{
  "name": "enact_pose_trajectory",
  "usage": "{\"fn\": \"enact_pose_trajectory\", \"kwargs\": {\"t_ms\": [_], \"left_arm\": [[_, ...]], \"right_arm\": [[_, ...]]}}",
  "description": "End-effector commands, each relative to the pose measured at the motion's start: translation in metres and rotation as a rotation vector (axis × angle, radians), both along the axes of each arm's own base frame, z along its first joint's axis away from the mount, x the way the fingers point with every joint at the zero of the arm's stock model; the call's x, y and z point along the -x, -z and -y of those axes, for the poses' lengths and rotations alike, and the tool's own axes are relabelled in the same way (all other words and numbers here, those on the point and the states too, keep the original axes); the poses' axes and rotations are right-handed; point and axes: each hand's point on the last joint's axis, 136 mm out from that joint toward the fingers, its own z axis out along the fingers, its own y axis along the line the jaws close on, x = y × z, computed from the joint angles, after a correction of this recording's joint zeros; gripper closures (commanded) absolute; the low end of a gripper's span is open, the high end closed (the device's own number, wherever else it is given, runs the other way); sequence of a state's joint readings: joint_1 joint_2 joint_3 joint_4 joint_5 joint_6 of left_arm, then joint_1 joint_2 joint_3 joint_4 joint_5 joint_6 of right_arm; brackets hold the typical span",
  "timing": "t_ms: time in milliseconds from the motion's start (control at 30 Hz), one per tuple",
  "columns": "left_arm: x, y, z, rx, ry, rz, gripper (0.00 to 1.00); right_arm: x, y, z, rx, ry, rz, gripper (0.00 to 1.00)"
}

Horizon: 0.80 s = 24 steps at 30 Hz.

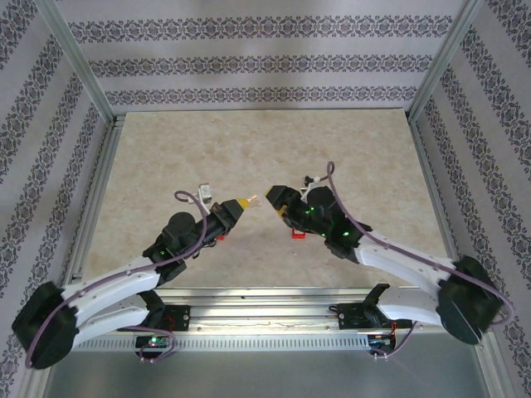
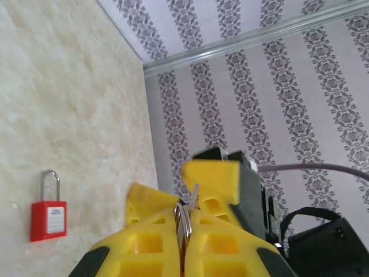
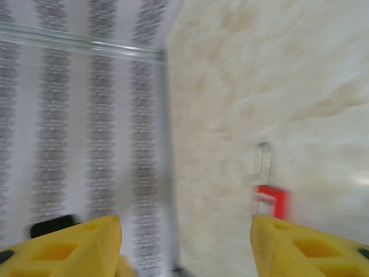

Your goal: Unlock with the key

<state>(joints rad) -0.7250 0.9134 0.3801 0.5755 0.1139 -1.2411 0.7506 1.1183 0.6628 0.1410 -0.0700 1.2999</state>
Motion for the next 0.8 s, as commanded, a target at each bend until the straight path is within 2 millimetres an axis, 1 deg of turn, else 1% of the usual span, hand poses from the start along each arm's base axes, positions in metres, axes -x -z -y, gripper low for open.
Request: {"fn": "enact_pose_trajectory", "kwargs": {"t_ms": [0,33,67,100,133,200,300,400,467,500,600,767], "left_arm": [[0.006,0.019,-0.024,-0.228,-0.048,0.041,1.00],[0.010,0.023,-0.029,-0.256,-0.053,0.046,1.00],[0.013,0.026,-0.033,-0.272,-0.056,0.053,1.00],[0.016,0.028,-0.036,-0.282,-0.055,0.067,1.00],[0.019,0.031,-0.039,-0.293,-0.051,0.083,1.00],[0.025,0.030,-0.041,-0.296,-0.041,0.118,1.00],[0.034,0.025,-0.042,-0.309,-0.011,0.184,1.00],[0.041,0.023,-0.043,-0.320,0.010,0.228,1.00],[0.043,0.023,-0.045,-0.323,0.009,0.243,1.00],[0.044,0.024,-0.046,-0.333,0.007,0.244,1.00],[0.045,0.024,-0.046,-0.331,0.011,0.253,1.00],[0.045,0.019,-0.046,-0.317,0.007,0.265,1.00]], "right_arm": [[0.032,0.039,0.075,0.511,-0.004,-0.089,0.32],[0.035,0.038,0.086,0.575,-0.010,-0.091,0.29],[0.037,0.041,0.095,0.631,-0.022,-0.110,0.28],[0.039,0.048,0.102,0.697,-0.047,-0.151,0.28],[0.039,0.057,0.104,0.750,-0.077,-0.188,0.28],[0.038,0.074,0.097,0.807,-0.127,-0.226,0.27],[0.027,0.099,0.091,0.875,-0.132,-0.251,0.27],[0.016,0.118,0.082,0.910,-0.142,-0.270,0.27],[0.010,0.127,0.080,0.952,-0.148,-0.279,0.27],[0.008,0.132,0.083,0.980,-0.141,-0.295,0.27],[0.002,0.143,0.079,1.007,-0.153,-0.303,0.28],[-0.007,0.164,0.076,1.014,-0.179,-0.335,0.37]]}}
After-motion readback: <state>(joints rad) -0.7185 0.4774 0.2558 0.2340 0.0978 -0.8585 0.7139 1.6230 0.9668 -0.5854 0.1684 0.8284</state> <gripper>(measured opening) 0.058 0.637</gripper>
